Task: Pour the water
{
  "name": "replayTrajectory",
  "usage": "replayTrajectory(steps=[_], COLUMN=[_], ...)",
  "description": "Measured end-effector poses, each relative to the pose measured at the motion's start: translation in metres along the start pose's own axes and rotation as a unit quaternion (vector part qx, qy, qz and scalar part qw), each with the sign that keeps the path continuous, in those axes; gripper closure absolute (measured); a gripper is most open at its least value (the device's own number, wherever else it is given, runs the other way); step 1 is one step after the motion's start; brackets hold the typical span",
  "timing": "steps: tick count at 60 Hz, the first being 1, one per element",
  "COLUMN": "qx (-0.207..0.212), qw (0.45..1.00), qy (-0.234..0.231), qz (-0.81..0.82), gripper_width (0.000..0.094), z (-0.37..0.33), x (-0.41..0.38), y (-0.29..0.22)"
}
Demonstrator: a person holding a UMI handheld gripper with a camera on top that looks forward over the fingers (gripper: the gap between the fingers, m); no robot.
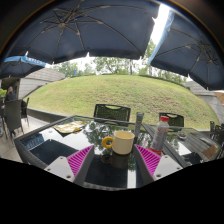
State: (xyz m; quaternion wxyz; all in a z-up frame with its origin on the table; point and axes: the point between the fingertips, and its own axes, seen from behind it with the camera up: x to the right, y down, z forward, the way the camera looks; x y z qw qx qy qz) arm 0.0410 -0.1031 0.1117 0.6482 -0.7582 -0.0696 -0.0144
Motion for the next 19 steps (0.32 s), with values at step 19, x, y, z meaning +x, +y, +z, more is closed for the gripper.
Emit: replayTrajectory(steps=[19], qx=[0.027], qw=[0.999], qy=[-0.017], qz=[-0.024], gripper_width=[0.0101], z=[-0.022], x=[-0.041], y=[-0.001])
